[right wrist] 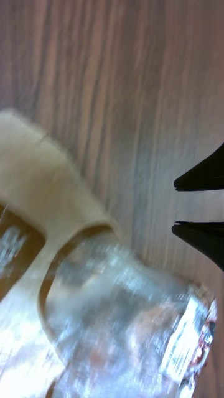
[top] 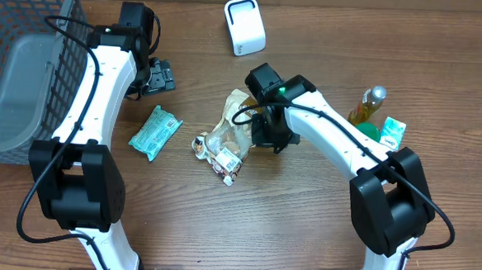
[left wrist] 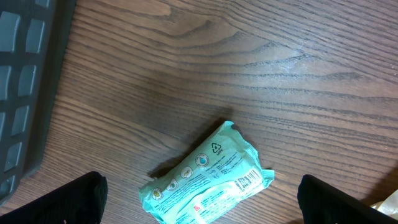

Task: Scan the item barcode

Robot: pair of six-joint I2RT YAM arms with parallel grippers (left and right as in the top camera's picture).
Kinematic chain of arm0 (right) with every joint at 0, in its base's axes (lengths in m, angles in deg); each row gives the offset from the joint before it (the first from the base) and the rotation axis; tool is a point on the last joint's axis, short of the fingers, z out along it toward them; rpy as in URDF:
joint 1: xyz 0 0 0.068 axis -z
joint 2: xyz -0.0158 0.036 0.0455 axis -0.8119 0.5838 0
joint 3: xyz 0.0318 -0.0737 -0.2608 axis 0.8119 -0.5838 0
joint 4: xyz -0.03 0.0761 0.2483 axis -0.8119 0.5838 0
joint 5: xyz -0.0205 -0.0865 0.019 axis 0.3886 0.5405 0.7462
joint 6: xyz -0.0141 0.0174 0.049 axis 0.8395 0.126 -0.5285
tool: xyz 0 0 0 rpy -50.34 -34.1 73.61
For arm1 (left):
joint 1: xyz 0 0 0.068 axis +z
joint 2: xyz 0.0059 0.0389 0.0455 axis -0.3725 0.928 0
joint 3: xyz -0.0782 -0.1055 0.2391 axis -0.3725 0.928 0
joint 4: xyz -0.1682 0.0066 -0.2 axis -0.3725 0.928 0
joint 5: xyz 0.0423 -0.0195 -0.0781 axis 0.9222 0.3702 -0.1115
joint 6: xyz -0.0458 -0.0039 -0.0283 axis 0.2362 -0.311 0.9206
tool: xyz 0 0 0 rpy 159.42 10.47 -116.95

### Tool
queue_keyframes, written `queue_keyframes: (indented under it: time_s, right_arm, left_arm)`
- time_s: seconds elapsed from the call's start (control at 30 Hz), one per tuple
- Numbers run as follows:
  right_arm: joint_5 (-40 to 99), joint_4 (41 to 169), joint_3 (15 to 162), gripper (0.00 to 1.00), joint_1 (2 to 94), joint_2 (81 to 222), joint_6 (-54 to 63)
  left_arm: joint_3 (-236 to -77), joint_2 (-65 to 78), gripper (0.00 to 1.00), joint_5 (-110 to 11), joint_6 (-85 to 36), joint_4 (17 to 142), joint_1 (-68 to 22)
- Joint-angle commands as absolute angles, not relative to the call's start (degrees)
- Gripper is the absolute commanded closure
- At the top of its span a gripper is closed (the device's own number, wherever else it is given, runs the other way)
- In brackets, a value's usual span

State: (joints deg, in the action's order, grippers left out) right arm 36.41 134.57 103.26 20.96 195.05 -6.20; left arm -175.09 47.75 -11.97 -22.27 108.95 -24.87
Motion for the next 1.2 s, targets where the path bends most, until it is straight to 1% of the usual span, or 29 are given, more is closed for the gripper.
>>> queue_keyframes:
  time_s: [0.0,0.1,0.27,0.4,0.6,0.87,1.17]
  right_arm:
    - [33.7,131.9,102.3,0.86,20.4,193.4,-5.1]
    - [29.3,129.8,101.9,0.87,20.2,193.6,-5.2]
    - [29.0,129.5,99.4,0.86,19.0,193.7,-5.6]
    - [28.9,128.6,95.9,0.86,18.0,193.7,-9.2]
    - [25.2,121.0,91.4,0.86,15.5,193.8,-10.0]
    - [23.2,113.3,91.0,0.83,11.1,193.8,-10.0]
    - [23.2,112.6,91.1,0.82,10.1,193.8,-10.0]
  left_arm:
    - [-176.2,48.2,0.00,-11.2,-23.1,108.9,-25.0]
    - [-176.2,48.2,0.00,-11.2,-23.1,108.9,-25.0]
    - [-176.2,48.2,0.00,-11.2,-23.1,108.9,-25.0]
    - [-176.2,48.2,0.00,-11.2,-23.1,108.9,-25.0]
    - [-176.2,48.2,0.01,-11.2,-23.1,108.9,-25.0]
    - [-176.2,48.2,0.00,-11.2,-23.1,108.9,-25.0]
    - [-176.2,48.2,0.00,-11.2,-23.1,108.9,-25.0]
